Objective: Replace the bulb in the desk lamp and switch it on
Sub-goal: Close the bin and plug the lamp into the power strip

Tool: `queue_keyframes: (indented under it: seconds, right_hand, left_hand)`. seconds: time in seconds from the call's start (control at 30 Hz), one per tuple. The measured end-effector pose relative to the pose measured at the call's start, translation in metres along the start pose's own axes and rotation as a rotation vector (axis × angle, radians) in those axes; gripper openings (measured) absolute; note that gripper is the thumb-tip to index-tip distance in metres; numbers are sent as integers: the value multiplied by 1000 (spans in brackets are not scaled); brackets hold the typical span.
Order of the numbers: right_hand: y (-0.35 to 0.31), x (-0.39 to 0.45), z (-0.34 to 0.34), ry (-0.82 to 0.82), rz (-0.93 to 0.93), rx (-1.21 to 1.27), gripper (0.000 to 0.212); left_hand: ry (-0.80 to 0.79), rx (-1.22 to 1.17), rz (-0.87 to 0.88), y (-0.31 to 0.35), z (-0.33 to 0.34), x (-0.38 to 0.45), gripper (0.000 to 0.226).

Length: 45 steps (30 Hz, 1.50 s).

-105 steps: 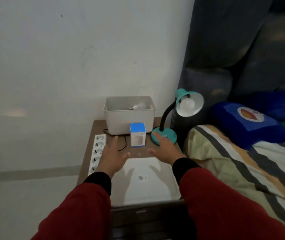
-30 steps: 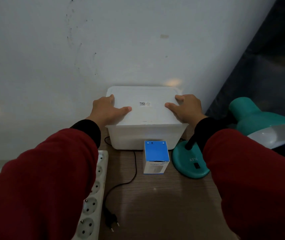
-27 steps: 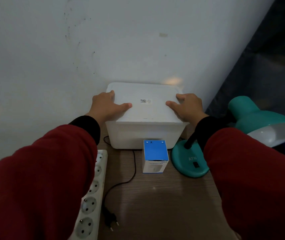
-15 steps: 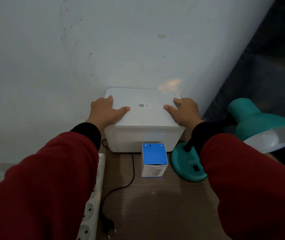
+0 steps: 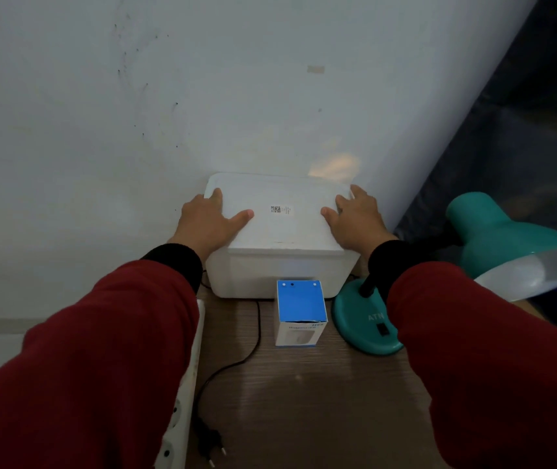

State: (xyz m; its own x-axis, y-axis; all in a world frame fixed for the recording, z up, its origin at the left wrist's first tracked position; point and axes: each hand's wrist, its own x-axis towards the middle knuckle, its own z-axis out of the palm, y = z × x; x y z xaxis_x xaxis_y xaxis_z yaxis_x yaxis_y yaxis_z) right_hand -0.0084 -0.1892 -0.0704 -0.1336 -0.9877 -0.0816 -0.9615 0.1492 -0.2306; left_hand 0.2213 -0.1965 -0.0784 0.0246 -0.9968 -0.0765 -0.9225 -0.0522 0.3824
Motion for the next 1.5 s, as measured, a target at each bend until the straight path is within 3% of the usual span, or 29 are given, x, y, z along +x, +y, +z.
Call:
queue_keyframes:
  seconds: [0.27, 0.53, 1.07, 1.33, 1.5]
  right_hand:
    - [-24, -29, -40, -133, 2, -206, 26]
    - [-46, -64, -72, -171, -42, -266, 33]
    - [-92, -190, -69, -141, -144, -143, 30]
    - [-109, -232, -22, -161, -220, -98, 39]
    - [-111, -250, 24, -170, -270, 128, 50]
  left_hand:
    - [-41, 194, -23, 3, -25, -12, 58]
    - [-45, 254, -123, -9, -61, -49, 30]
    - [99, 262, -188, -35, -123, -173, 35]
    - [85, 214, -182, -70, -98, -225, 34]
    - [71, 43, -168, -95, -52, -242, 53]
